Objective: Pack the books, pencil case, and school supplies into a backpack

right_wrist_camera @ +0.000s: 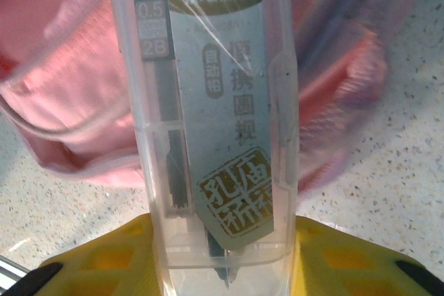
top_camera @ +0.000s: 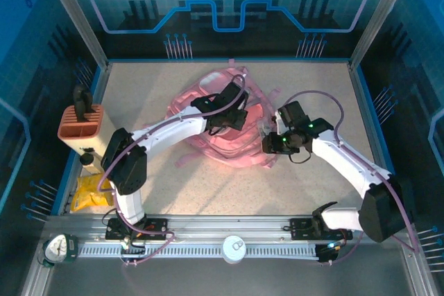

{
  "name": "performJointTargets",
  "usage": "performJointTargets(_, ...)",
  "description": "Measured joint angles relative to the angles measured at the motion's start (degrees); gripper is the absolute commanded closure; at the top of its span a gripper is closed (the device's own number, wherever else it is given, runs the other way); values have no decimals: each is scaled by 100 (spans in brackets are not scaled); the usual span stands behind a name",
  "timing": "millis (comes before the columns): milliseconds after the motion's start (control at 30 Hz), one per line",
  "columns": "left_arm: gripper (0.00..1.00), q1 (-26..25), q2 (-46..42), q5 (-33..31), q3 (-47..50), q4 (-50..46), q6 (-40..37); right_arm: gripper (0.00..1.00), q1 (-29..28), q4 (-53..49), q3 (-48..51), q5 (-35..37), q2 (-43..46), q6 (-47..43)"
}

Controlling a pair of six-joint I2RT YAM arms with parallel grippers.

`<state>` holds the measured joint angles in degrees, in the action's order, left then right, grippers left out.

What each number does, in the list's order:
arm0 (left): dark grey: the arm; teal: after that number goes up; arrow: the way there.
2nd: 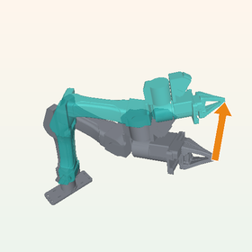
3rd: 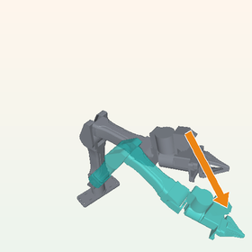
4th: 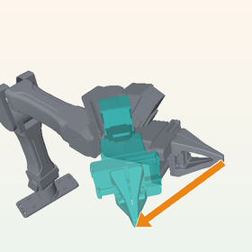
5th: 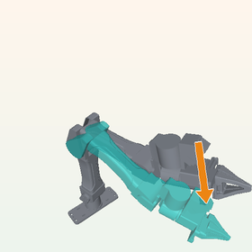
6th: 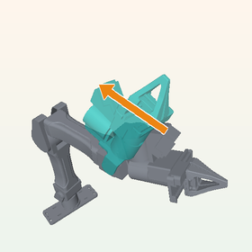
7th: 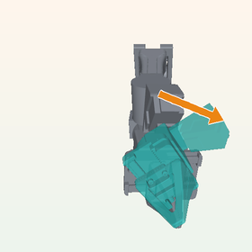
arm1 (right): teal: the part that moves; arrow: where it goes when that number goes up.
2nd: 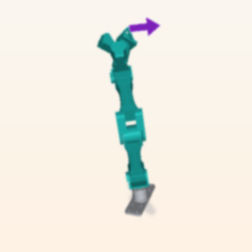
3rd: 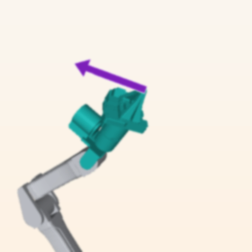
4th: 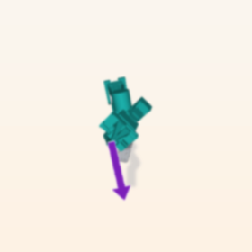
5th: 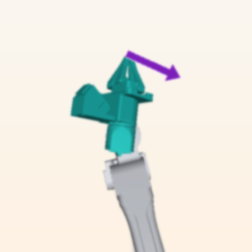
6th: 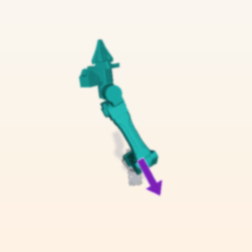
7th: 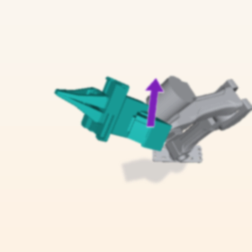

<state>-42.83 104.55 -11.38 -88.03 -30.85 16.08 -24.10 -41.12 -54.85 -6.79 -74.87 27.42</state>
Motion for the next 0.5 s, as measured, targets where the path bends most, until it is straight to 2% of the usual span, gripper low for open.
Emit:
performJointTargets(167, 100, -48, 9, 313, 0, 208, 1056, 55, 0, 144, -356, -11, -455, 109)
performJointTargets(300, 100, -52, 9, 483, 2, 470, 1617, 53, 22, 299, -688, -37, -881, 190)
performJointTargets(433, 100, -55, 9, 527, 4, 632, 1891, 45, 39, 487, -1029, -136, -1364, 339)
performJointTargets(500, 100, -52, 9, 498, 4, 649, 1976, 36, 52, 529, -1176, -236, -1572, 422)
